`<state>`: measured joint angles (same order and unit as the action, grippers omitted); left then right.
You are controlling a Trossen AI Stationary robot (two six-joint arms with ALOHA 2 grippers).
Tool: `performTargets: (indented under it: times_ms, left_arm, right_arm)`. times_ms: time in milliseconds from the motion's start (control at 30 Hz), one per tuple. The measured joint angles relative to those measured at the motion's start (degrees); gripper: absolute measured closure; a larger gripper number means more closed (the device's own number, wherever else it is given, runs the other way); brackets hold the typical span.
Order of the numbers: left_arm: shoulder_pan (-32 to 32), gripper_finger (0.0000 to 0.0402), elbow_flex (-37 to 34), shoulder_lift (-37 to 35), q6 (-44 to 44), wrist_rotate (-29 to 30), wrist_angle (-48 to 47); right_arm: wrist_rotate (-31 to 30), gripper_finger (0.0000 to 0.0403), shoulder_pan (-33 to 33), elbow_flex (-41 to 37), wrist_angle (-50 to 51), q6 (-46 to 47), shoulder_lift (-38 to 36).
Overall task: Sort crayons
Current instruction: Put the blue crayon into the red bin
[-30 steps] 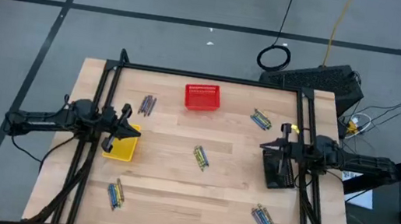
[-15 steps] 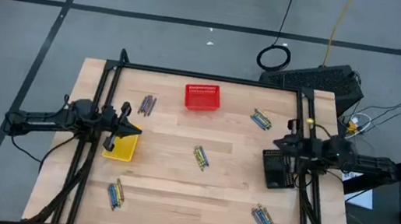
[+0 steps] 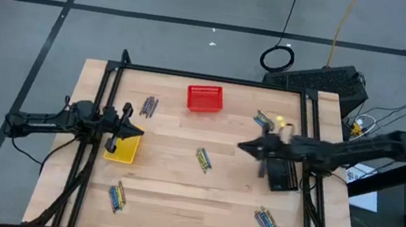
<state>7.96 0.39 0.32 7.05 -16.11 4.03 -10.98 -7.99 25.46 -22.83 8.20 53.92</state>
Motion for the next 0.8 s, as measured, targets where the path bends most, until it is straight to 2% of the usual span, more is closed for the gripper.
performTargets:
  times_ms: [200,333,433,600,800]
  left_arm:
    - [0.0,0.0402,0.0,0.0,0.0,5.0,0.1]
    - [0.0,0.0402,0.0,0.0,0.0,9.7,0.1]
    - [0.0,0.0402,0.0,0.0,0.0,10.6,0.1]
    - [0.0,0.0402,0.0,0.0,0.0,10.7,0.1]
    - [0.0,0.0402,0.0,0.0,-0.1,10.8,0.3]
  right_arm:
    - [-3.8,0.0391,1.1,18.2,20.6,12.9,20.8]
    - [-2.6,0.0349,2.2,28.5,31.1,18.9,32.2]
    - [-2.3,0.0307,2.6,35.0,37.7,22.2,39.9]
    - [-2.3,0.0257,2.8,43.4,47.1,25.3,49.5]
    - [-0.6,0.025,2.8,47.4,47.4,25.7,55.5]
